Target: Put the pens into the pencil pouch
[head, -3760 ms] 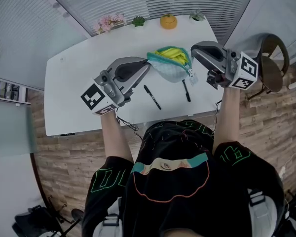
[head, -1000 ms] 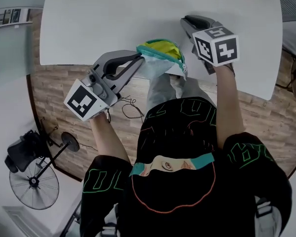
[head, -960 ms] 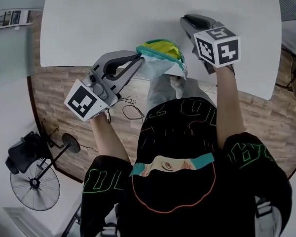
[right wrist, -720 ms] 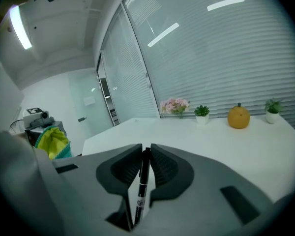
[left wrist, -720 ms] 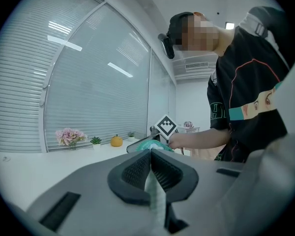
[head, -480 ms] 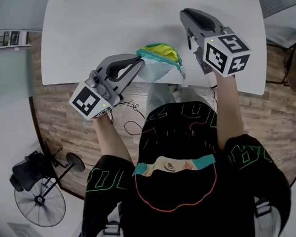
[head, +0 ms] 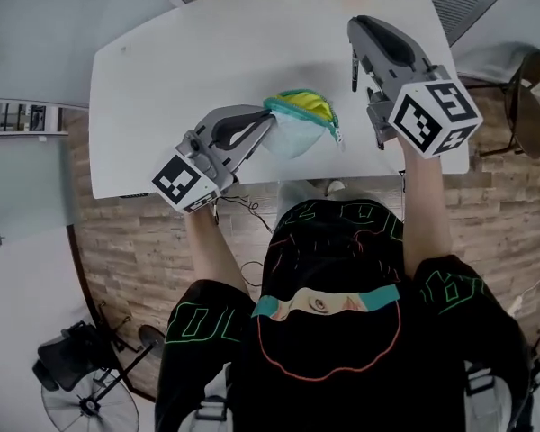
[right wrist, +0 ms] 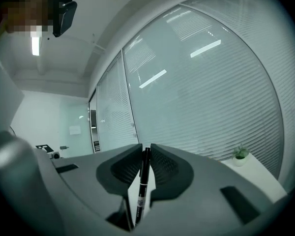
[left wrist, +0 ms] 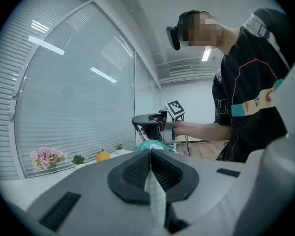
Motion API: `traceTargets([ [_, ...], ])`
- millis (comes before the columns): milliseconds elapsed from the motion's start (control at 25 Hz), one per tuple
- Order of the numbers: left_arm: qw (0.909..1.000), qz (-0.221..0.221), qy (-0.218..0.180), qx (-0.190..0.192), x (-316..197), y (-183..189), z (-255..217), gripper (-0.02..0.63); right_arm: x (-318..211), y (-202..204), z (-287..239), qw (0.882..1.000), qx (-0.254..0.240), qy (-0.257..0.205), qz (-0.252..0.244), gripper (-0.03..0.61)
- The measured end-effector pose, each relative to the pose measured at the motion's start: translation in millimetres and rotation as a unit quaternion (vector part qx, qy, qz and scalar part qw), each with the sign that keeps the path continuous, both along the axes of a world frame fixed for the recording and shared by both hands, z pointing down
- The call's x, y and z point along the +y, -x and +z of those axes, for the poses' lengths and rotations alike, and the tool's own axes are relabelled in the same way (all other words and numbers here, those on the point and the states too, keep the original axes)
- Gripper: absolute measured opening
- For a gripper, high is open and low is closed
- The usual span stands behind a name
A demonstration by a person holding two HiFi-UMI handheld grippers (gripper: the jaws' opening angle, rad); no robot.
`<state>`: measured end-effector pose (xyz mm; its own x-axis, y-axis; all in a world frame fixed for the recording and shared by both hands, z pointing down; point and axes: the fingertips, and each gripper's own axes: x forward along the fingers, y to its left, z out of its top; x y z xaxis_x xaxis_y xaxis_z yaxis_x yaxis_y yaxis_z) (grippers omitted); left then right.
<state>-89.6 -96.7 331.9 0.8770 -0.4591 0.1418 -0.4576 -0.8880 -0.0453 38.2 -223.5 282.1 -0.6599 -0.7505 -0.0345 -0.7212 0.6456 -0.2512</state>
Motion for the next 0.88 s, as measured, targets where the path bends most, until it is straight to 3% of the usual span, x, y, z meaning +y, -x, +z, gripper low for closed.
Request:
traceTargets([
  [480, 0.9981, 0.035, -0.045, 0.024, -33, -37, -34, 0.008, -8, -40, -72, 0.996, -0.04, -0.075, 0.039, 0.055],
  [880, 0.9976, 0.033, -0.057, 0.023, -40, -48, -43, 0.008, -1, -40, -96, 0.993, -0.081, -0.085, 0.019, 0.049],
])
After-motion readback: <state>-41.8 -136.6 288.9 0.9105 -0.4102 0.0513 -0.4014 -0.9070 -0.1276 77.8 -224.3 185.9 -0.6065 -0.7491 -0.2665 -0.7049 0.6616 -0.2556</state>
